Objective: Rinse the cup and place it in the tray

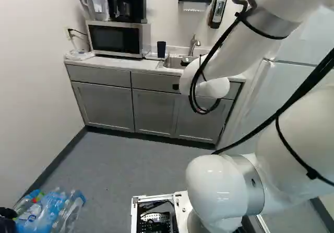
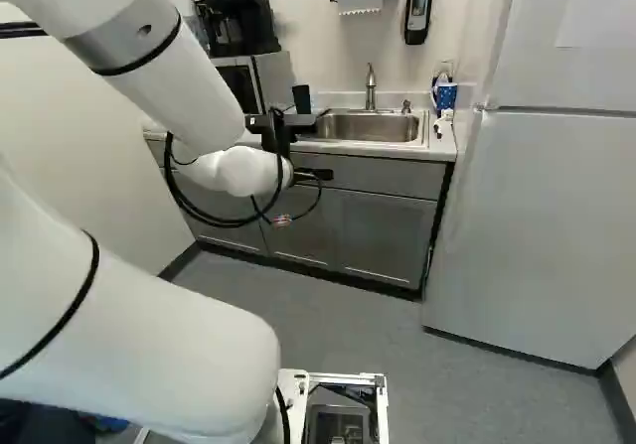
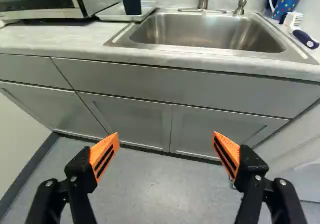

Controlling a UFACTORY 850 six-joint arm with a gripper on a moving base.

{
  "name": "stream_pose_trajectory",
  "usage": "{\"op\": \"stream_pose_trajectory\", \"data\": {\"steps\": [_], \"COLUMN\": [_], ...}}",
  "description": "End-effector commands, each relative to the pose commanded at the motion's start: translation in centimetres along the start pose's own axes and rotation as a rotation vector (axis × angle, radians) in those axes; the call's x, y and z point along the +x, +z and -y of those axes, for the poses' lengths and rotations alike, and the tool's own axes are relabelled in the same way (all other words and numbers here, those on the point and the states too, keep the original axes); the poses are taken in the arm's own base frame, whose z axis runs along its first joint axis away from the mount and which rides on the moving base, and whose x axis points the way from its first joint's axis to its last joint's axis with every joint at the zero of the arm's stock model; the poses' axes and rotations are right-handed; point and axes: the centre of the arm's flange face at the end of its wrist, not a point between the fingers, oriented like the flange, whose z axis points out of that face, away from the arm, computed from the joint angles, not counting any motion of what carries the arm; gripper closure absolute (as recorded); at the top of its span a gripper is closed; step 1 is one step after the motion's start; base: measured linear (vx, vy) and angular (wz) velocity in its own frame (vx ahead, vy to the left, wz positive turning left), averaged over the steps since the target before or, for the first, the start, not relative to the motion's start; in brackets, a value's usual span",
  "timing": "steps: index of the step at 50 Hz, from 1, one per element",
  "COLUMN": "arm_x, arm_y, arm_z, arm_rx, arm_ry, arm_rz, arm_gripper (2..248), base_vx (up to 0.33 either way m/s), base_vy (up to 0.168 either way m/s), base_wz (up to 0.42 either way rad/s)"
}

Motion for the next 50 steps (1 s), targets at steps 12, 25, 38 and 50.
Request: {"op": "stream_pose_trajectory", "data": {"steps": [12,25,38,50], "arm_x": [-2.4,-4.6,-6.3,-7.5], "arm_y": [-0.8,-1.6,-2.4,-2.9], "arm_z": [0.6,1.1,1.4,1.6], "arm_rx": [0.016,0.03,0.042,0.05], "arm_ry": [-0.006,-0.011,-0.015,-0.017], "arm_rz": [-0.042,-0.081,-0.111,-0.132], "arm_gripper": [3,3,3,3], "base_vx": [0.0,0.0,0.0,0.0], "base_vy": [0.0,0.0,0.0,0.0], "base_wz": [0.0,0.0,0.0,0.0]}}
